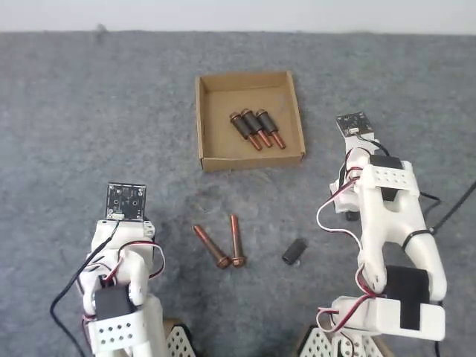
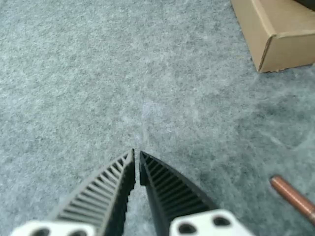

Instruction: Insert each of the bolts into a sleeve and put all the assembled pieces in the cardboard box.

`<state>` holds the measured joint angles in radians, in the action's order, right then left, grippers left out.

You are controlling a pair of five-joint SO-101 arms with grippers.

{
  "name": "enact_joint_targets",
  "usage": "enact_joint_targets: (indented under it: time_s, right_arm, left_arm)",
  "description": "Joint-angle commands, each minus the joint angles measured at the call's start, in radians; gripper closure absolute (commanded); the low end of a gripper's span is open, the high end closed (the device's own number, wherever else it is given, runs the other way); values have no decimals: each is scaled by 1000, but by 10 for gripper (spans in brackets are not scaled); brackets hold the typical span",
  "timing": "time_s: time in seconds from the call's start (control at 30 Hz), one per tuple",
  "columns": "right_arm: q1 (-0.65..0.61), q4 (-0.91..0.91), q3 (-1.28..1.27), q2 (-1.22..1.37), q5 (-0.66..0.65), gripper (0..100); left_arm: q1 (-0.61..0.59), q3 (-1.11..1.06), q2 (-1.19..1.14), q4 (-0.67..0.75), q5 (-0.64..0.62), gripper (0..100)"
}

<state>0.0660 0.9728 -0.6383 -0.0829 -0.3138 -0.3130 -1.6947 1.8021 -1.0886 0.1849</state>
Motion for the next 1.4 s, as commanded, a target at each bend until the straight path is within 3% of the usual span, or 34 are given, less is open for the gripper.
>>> enact_joint_targets:
  time_s: [0.0,0.67,0.97,1.37]
  right_arm:
    - [7,-71,-26,-10,5,924]
    - [7,-87,-69,-25,20,885]
    - [7,48,-5,-127,68,882]
    - [-36,-65,11,87,68,886]
  left_arm:
    - [-5,10,18,28,9,988]
    - [-5,10,18,28,9,988]
    - [-5,10,18,29,9,988]
    - [-5,10,18,29,9,988]
